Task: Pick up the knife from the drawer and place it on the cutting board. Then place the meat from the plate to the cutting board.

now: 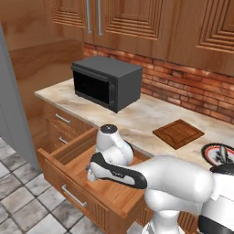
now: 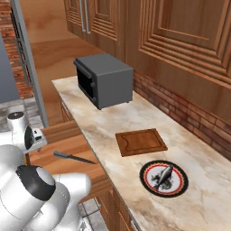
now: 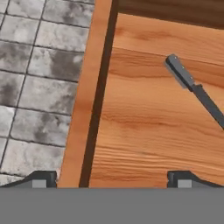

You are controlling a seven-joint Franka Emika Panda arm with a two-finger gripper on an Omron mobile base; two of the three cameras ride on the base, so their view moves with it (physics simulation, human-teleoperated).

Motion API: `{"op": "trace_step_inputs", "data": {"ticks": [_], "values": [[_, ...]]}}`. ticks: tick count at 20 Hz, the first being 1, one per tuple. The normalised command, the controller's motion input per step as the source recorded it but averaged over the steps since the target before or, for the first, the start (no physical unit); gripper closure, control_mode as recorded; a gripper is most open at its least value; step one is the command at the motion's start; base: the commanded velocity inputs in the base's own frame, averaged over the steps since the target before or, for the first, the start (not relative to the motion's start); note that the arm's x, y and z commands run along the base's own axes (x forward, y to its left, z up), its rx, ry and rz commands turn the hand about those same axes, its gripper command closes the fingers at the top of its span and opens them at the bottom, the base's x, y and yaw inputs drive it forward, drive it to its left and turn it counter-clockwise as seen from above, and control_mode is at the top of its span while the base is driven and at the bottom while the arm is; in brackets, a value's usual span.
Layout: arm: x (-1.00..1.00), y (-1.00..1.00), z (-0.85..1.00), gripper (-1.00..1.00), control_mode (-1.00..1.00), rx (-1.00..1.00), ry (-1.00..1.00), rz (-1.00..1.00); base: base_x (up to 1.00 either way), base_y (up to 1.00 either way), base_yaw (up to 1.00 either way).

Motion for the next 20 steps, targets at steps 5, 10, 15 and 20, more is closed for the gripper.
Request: {"op": "trace_step_inputs", "data": {"ticks": [5, 10, 15, 20], "values": [[0.20, -0.23, 0.06, -1.00, -1.00, -0.07, 0.02, 0.37, 0.00, 0.00, 0.00], [0.20, -0.17, 0.00, -1.00, -1.00, -0.07, 0.00, 0.34, 0.00, 0.00, 0.00], [0.38, -0.01, -0.05, -1.00, -1.00, -0.05, 0.00, 0.15, 0.00, 0.00, 0.00], [0.27, 0.00, -0.34, -1.00, -1.00, 0.00, 0.00, 0.03, 0.00, 0.00, 0.00]]}}
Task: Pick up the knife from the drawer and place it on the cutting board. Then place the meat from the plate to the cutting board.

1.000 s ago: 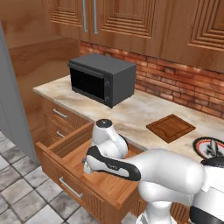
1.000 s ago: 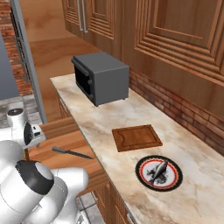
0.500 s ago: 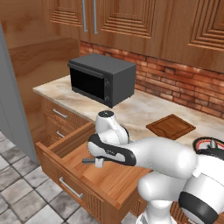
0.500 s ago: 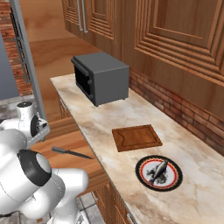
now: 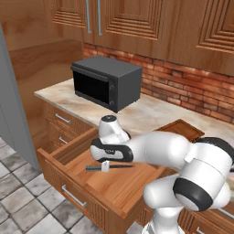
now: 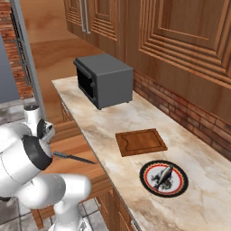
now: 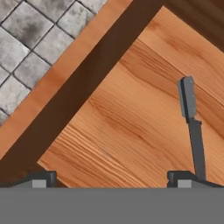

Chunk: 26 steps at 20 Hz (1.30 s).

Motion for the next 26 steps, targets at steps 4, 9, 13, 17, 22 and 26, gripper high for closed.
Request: {"op": "trace_step_inputs", "data": {"ticks": [4, 9, 13, 17, 22, 26], "values": [[0.27, 0.00, -0.36, -1.00, -1.00, 0.00, 0.03, 0.00, 0.00, 0.00, 0.00], [0.30, 0.00, -0.43, -1.00, -1.00, 0.00, 0.03, 0.00, 0.00, 0.00, 0.00], [0.36, 0.00, -0.43, -1.00, -1.00, 0.00, 0.03, 0.00, 0.00, 0.00, 0.00], [0.35, 0.00, -0.26, -1.00, -1.00, 0.00, 0.00, 0.00, 0.00, 0.00, 0.00], [0.32, 0.08, -0.25, -1.00, -1.00, 0.00, 0.00, 0.00, 0.00, 0.00, 0.00], [0.00, 0.21, -0.28, -1.00, -1.00, 0.00, 0.04, 0.00, 0.00, 0.00, 0.00]]}}
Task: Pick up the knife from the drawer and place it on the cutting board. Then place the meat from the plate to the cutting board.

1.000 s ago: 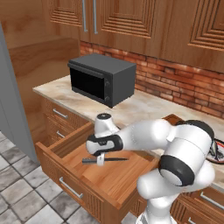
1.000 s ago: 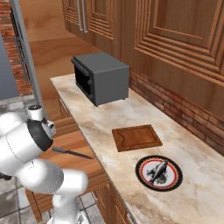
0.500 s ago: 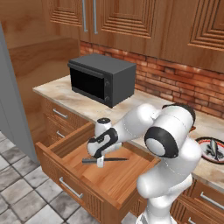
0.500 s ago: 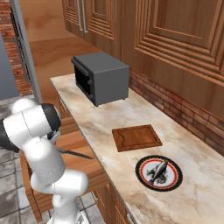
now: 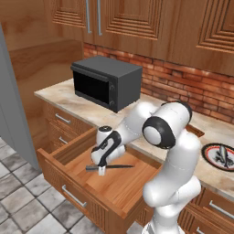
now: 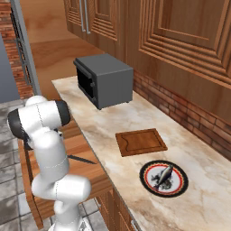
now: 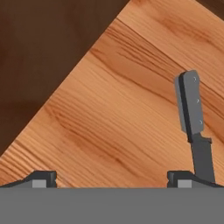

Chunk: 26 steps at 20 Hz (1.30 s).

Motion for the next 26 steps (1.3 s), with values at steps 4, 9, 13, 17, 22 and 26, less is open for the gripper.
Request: {"op": "trace_step_inputs", "data": {"ticks": [4, 9, 13, 17, 22, 26], "values": [[0.03, 0.25, -0.27, -1.00, -1.00, 0.00, 0.01, 0.00, 0.00, 0.00, 0.00], [0.28, 0.02, -0.13, -1.00, -1.00, 0.00, 0.00, 0.00, 0.00, 0.00, 0.00], [0.32, 0.04, -0.23, -1.00, -1.00, 0.00, 0.00, 0.00, 0.00, 0.00, 0.00], [0.41, 0.07, -0.28, -1.00, -1.00, 0.00, 0.00, 0.00, 0.00, 0.00, 0.00], [0.32, 0.14, -0.36, -1.00, -1.00, 0.00, 0.00, 0.00, 0.00, 0.00, 0.00], [0.33, 0.12, -0.27, -1.00, -1.00, -0.01, 0.00, 0.00, 0.00, 0.00, 0.00]]}}
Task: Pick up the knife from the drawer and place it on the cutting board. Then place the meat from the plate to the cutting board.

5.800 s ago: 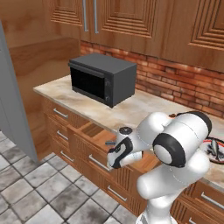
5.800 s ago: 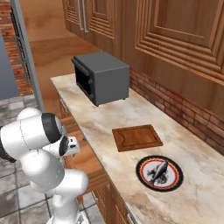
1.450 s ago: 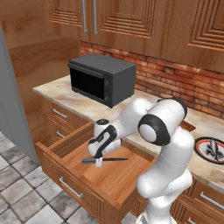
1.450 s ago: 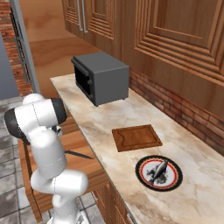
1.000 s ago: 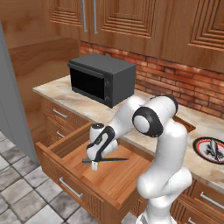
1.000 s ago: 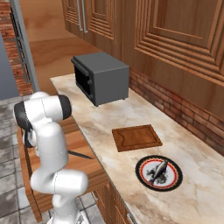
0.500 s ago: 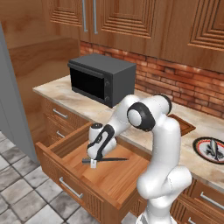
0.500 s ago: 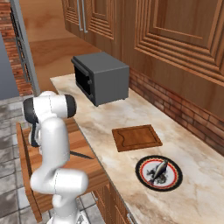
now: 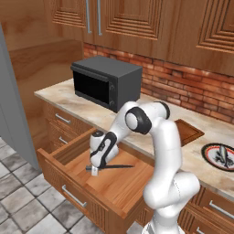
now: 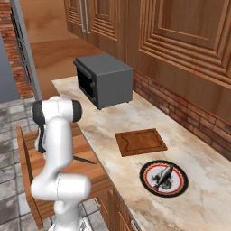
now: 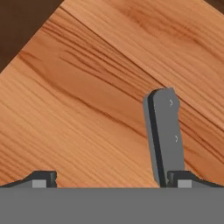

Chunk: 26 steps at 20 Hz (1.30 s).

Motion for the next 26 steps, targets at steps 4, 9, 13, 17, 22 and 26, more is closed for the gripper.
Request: {"op": "trace_step_inputs", "data": {"ticks": [4, 9, 13, 17, 22, 26], "values": [[0.36, 0.08, -0.22, -1.00, -1.00, -0.01, 0.00, 0.00, 0.00, 0.00, 0.00], [0.23, 0.08, -0.30, -1.00, -1.00, 0.00, 0.00, 0.00, 0.00, 0.00, 0.00], [0.29, 0.03, -0.27, -1.00, -1.00, 0.00, 0.00, 0.00, 0.00, 0.00, 0.00], [0.36, 0.00, -0.15, -1.00, -1.00, 0.00, 0.00, 0.00, 0.00, 0.00, 0.00], [0.32, 0.01, -0.22, -1.00, -1.00, 0.00, 0.00, 0.00, 0.00, 0.00, 0.00], [0.07, 0.19, -0.52, 1.00, -1.00, 0.00, 0.00, 0.00, 0.00, 0.00, 0.00]]}}
